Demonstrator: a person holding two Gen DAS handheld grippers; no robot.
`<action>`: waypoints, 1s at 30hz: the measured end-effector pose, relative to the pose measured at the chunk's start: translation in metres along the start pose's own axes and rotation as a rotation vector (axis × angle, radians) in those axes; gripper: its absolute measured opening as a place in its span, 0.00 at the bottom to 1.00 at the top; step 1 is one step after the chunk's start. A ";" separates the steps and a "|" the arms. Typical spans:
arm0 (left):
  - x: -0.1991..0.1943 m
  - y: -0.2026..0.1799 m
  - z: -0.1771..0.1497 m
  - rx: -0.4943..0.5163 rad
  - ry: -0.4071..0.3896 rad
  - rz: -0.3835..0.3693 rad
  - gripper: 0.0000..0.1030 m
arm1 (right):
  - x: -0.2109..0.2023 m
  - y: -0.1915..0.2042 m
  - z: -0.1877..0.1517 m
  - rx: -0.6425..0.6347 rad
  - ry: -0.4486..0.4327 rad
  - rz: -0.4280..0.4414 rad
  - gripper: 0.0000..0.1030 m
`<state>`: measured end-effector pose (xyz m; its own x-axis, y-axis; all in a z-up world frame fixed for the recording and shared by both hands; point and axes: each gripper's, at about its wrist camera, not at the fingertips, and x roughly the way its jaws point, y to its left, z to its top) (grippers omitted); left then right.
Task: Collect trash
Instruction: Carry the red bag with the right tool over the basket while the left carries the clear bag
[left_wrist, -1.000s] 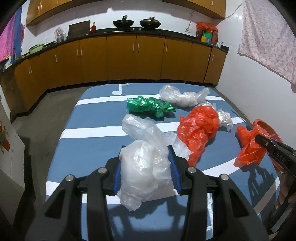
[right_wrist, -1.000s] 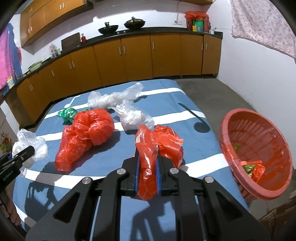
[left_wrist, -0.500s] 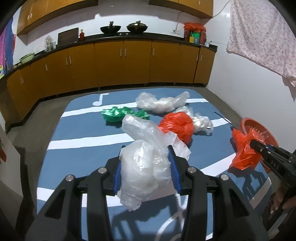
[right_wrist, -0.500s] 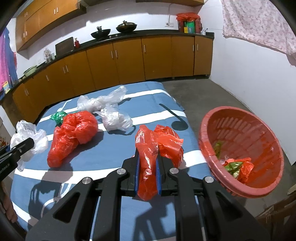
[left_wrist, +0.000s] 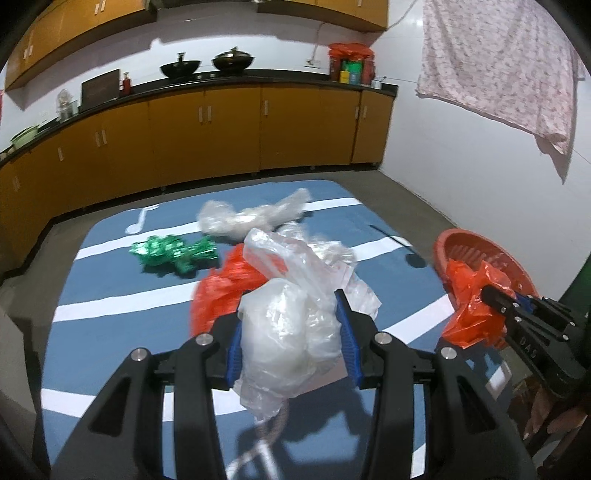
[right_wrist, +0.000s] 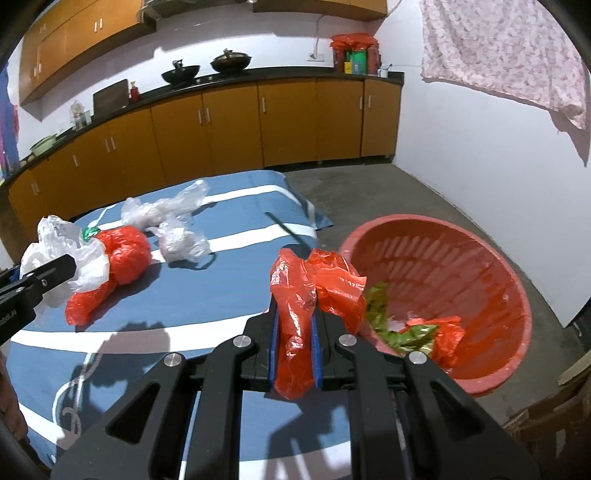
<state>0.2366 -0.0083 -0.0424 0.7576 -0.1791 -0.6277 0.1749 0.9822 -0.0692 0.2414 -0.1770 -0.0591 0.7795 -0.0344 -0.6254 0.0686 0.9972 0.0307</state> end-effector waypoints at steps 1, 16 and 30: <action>0.002 -0.006 0.002 0.007 0.000 -0.008 0.41 | -0.001 -0.004 0.000 0.004 -0.001 -0.004 0.14; 0.040 -0.100 0.018 0.113 0.011 -0.114 0.41 | -0.002 -0.081 0.003 0.107 -0.013 -0.083 0.14; 0.072 -0.171 0.026 0.194 0.031 -0.209 0.41 | 0.008 -0.133 0.005 0.183 -0.021 -0.125 0.14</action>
<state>0.2780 -0.1906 -0.0555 0.6733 -0.3718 -0.6391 0.4449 0.8941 -0.0515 0.2417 -0.3104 -0.0638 0.7706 -0.1602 -0.6169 0.2756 0.9565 0.0959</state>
